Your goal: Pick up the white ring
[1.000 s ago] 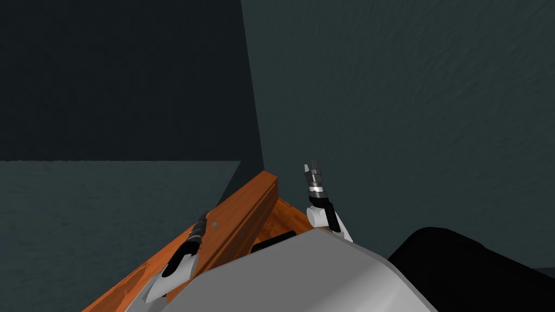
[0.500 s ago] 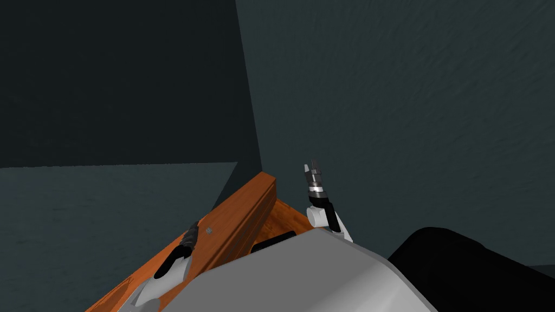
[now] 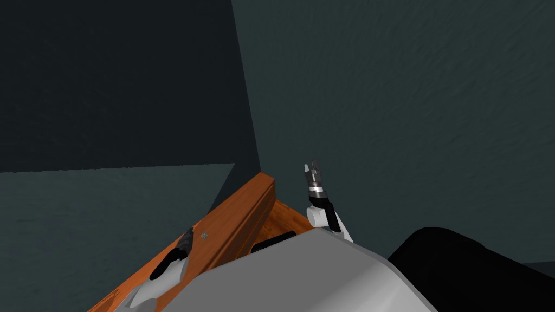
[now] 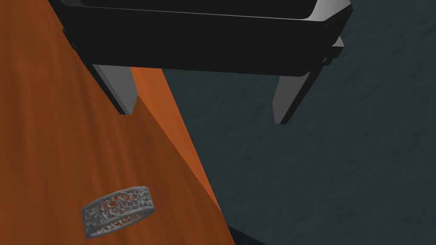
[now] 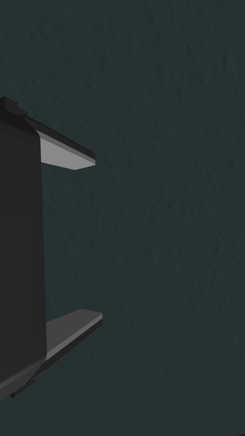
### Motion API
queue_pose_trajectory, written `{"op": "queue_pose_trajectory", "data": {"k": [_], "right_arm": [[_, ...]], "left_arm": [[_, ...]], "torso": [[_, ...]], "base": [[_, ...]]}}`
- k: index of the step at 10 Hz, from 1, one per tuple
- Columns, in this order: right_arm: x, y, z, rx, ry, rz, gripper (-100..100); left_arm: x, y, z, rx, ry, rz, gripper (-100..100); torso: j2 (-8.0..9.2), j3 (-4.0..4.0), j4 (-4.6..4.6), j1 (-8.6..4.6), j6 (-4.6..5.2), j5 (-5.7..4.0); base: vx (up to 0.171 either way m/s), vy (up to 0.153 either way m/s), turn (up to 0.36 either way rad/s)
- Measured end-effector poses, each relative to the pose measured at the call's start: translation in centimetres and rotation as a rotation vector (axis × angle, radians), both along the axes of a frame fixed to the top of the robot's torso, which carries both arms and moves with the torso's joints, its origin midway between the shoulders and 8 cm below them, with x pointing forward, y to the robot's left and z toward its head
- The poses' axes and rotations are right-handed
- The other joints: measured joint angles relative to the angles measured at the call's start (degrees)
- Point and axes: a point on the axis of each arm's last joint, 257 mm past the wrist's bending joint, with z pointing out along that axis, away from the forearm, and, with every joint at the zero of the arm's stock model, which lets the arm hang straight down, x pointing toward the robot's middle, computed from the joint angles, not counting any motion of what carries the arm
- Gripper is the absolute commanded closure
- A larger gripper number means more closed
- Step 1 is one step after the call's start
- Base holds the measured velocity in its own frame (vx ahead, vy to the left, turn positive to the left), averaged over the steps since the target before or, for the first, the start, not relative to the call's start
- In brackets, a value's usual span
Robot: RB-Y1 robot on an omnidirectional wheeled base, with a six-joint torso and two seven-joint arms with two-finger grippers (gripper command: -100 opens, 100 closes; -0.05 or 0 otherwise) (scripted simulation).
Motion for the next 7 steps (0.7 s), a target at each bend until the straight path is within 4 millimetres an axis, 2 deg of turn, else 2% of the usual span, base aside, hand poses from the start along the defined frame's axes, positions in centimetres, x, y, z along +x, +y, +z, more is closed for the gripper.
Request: {"op": "queue_pose_trajectory", "data": {"k": [4, 7], "right_arm": [[0.0, 0.0, 0.0, 0.000, 0.000, 0.000, 0], [0.0, 0.0, 0.0, 0.000, 0.000, 0.000, 0]], "left_arm": [[-2.9, 2.0, -2.3, -0.057, 0.079, 0.100, -100], [-5.0, 2.5, -3.8, -0.105, 0.132, 0.165, -100]], "torso": [[-0.09, -0.05, -0.02, -0.03, 0.01, -0.01], [-0.10, -0.06, -0.02, 0.02, 0.01, 0.01]], "base": [[0.051, -0.024, -0.056], [0.067, -0.014, -0.073]]}}
